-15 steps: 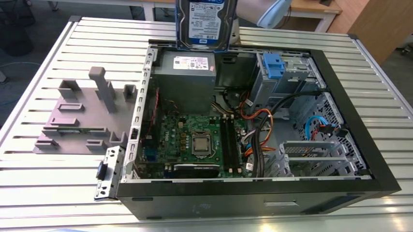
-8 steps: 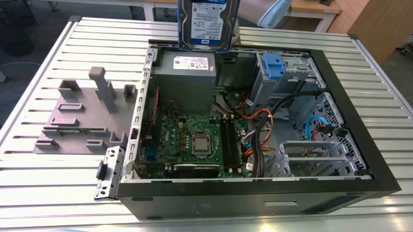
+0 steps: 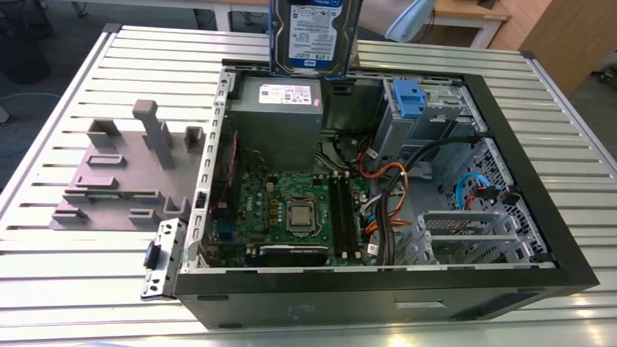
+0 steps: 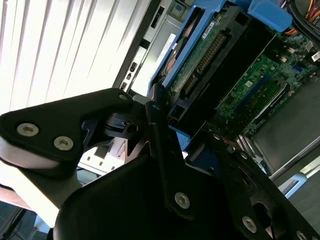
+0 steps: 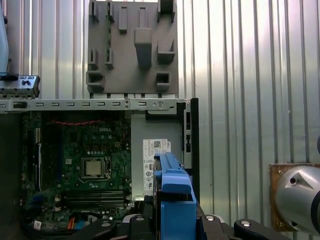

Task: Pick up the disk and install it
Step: 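Pick up the disk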

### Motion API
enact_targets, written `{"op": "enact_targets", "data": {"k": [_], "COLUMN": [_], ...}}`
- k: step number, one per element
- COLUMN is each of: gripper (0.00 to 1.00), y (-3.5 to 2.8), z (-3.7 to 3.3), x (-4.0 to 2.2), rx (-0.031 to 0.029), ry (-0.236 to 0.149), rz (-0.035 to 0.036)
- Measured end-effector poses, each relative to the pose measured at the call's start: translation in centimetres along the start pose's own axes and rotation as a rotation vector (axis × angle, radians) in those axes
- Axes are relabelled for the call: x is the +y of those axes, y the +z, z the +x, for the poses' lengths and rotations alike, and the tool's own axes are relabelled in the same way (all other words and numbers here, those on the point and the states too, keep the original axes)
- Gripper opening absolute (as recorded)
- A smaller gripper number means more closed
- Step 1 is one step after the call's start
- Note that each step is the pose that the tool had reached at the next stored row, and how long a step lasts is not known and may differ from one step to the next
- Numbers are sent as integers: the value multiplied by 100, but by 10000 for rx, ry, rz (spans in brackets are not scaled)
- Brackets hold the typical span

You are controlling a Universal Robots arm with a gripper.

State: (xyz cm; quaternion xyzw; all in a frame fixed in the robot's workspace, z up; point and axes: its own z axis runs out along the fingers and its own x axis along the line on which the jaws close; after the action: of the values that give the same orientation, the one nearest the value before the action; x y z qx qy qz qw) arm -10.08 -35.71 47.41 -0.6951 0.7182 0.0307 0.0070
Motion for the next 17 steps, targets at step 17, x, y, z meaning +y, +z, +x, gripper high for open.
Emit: {"op": "enact_targets", "data": {"k": [17], "gripper": [37], "y": [1], "z": [57], "x": [-62], "rx": [-1], "ry": [1], "rz": [0]}}
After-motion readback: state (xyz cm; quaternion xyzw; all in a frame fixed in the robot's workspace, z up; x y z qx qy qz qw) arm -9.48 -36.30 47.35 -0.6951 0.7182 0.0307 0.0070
